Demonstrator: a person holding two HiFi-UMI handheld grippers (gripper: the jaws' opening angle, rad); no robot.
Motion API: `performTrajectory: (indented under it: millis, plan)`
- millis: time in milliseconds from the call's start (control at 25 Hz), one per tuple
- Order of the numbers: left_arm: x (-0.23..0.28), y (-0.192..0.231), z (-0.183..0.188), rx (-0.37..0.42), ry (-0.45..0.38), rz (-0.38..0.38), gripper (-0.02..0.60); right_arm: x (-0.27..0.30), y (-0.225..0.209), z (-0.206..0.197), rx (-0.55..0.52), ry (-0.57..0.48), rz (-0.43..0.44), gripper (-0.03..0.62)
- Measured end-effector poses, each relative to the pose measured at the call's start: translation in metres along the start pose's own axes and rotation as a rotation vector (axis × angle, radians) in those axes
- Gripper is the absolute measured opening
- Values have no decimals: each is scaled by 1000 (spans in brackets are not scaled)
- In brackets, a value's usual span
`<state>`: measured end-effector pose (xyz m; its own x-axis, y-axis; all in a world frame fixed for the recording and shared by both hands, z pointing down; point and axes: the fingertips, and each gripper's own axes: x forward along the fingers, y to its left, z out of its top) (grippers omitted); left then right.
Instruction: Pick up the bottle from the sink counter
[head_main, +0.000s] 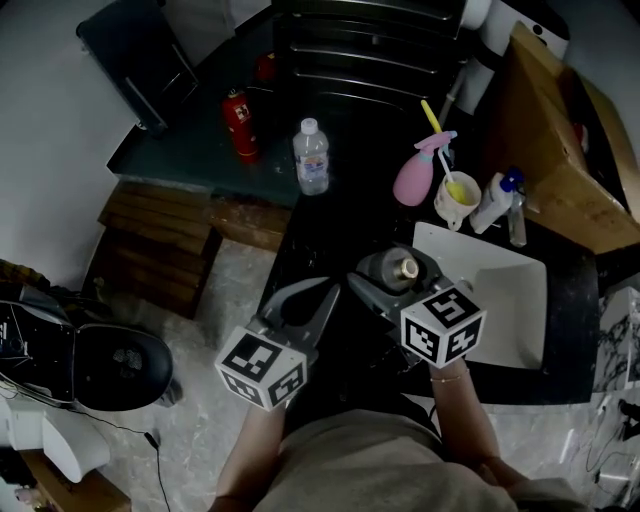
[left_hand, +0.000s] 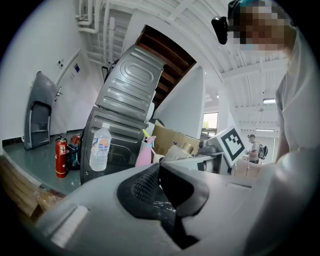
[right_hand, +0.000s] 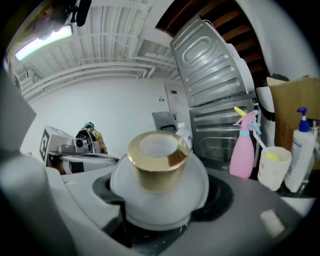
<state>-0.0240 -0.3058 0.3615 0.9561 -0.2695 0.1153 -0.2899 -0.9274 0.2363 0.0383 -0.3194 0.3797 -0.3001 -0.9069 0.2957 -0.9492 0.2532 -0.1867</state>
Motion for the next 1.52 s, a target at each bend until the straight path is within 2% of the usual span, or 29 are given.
performTrajectory:
  millis: [240,720,1000,1120,1520]
  plan:
    - [4,-8,20,29,-33,28,4,-31,18,35,-37,-101,87,341]
    - [6,-19,53,74,-130,85,5,-74,31,87,-64,-258,182,341]
    - [8,-28,55,84,-144,88,5,-89,30,101,-29,-315,226,341]
    - [9,-35,58,120,-147,73,5,-94,31,103,-8,-323,255,341]
    - [3,-43,68,118,-172,85,4,-124,45,125,-45,-429,328,341]
